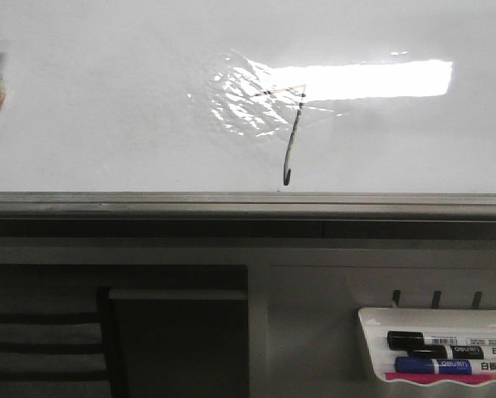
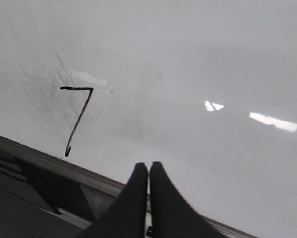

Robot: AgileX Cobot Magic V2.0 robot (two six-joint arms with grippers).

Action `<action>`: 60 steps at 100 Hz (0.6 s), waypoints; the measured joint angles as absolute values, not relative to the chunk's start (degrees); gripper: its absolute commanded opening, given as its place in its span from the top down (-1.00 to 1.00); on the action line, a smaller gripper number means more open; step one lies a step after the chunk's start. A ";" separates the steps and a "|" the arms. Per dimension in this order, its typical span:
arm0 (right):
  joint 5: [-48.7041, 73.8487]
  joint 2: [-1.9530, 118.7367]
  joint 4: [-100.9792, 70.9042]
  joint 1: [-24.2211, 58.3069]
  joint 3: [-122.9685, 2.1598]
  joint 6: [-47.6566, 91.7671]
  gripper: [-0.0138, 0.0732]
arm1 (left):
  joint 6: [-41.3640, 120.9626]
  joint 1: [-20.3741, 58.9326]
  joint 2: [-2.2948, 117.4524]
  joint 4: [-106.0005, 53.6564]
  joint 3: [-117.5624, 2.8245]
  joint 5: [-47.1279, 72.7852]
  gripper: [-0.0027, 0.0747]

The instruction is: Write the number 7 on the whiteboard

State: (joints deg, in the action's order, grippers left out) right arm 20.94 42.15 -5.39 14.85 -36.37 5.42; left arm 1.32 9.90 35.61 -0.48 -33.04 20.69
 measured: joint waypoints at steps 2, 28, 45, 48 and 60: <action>20.94 42.15 -5.39 14.85 -36.40 5.42 0.85 | 1.32 9.90 35.61 -0.48 -33.04 20.57 0.98; 21.55 42.15 -5.39 14.85 -36.00 5.42 0.85 | 1.32 9.90 35.61 -0.69 -32.96 20.22 0.98; 21.55 42.15 -5.39 14.85 -36.00 5.35 0.85 | 1.32 9.90 35.61 -0.81 -32.96 20.18 0.98; 21.63 42.15 -5.39 14.85 -36.00 5.35 0.85 | 1.32 9.90 35.61 -0.80 -32.96 20.18 0.98; 21.63 42.15 -5.39 14.85 -36.00 5.35 0.85 | 1.32 9.90 35.61 -0.80 -32.96 20.18 0.98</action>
